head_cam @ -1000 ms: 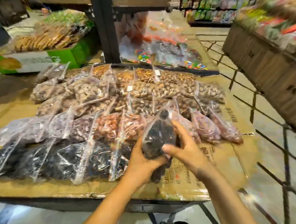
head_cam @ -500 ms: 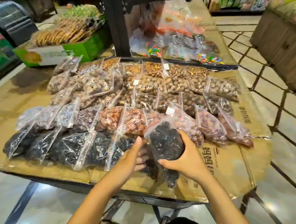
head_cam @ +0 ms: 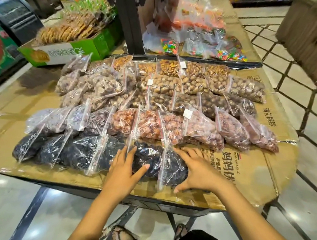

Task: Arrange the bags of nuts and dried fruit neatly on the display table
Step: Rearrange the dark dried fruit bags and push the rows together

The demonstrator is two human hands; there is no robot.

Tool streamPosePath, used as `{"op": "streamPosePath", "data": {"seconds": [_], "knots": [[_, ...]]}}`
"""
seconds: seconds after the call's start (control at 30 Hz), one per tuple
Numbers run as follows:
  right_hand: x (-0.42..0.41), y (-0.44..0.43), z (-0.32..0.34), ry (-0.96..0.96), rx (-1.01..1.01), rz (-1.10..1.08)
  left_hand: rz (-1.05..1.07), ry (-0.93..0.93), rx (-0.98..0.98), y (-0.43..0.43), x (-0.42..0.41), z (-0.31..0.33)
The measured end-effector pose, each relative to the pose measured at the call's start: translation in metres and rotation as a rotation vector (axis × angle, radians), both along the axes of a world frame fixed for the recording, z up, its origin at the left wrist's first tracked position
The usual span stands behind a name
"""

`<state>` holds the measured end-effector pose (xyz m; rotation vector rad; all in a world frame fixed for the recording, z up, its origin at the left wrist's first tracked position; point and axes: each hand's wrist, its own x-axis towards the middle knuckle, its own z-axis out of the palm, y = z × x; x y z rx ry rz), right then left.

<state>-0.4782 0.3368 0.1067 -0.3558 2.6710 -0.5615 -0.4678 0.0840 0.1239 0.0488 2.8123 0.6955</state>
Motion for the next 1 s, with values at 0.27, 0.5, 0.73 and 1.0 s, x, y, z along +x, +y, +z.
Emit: {"op": "streamPosePath", "data": {"seconds": [0.27, 0.5, 0.73, 1.0], "knots": [[0.010, -0.004, -0.001, 0.137, -0.373, -0.240, -0.150, 0.058, 0.052, -0.030, -0.013, 0.000], [0.003, -0.045, 0.024, -0.127, -0.066, -0.289, -0.407, 0.041, 0.064, -0.089, -0.035, 0.003], [-0.026, -0.163, 0.091, -0.033, -0.233, -0.519, -0.340, 0.191, 0.174, -0.221, -0.063, 0.013], [-0.061, -0.268, 0.085, 0.123, -0.403, -0.615, -0.233, 0.154, 0.225, -0.295, -0.130, 0.035]]}}
